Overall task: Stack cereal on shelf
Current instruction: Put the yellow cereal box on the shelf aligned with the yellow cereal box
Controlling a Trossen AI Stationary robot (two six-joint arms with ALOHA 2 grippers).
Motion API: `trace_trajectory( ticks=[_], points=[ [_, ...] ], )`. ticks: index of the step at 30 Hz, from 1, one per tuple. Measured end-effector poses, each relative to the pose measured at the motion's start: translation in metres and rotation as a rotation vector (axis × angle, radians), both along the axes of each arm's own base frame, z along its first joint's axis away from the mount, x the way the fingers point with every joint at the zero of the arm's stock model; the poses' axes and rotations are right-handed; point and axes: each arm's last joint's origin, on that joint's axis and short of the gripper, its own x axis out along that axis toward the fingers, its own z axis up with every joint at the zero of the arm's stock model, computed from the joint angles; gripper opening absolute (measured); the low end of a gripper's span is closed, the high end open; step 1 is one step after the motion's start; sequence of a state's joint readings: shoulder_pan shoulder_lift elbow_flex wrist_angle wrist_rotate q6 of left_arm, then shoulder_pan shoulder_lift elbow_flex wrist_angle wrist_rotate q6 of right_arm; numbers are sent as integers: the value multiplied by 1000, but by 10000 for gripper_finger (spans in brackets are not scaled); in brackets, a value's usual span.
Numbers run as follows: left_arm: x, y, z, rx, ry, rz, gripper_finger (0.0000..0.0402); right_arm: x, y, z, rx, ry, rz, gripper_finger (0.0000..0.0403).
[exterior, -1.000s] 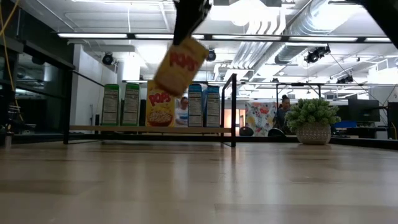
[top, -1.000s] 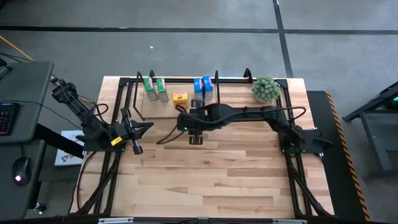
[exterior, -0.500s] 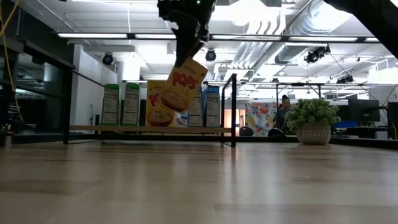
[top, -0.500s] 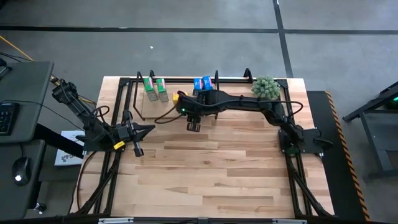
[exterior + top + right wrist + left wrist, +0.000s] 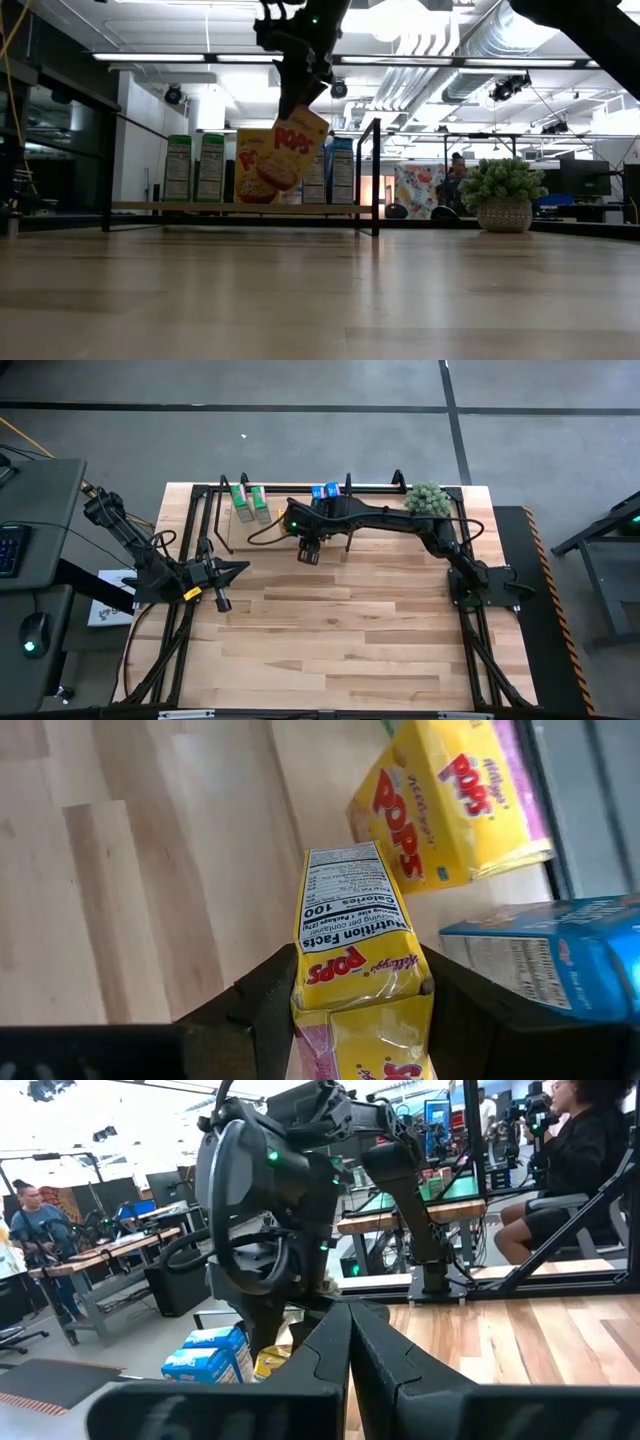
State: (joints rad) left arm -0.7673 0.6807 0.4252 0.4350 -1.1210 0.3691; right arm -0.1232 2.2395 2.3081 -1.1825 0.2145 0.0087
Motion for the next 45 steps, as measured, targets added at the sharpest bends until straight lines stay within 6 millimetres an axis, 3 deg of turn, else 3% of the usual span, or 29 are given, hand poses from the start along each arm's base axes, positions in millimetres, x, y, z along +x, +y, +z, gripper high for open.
trace_trajectory(
  ticks=[7, 21, 31, 45],
  points=[
    [0, 0, 0, 0, 0, 0, 1, 0, -8, 0, 105, -29, 27, 172],
    [0, 0, 0, 0, 0, 0, 1, 3, -10, 2, 94, -63, 35, 172],
    [0, 0, 0, 1, 1, 0, 2, 16, -12, -23, 90, -26, 52, 172],
    [0, 0, 0, 1, 1, 0, 3, 19, -13, -25, 79, -44, 67, 171]
  ],
)
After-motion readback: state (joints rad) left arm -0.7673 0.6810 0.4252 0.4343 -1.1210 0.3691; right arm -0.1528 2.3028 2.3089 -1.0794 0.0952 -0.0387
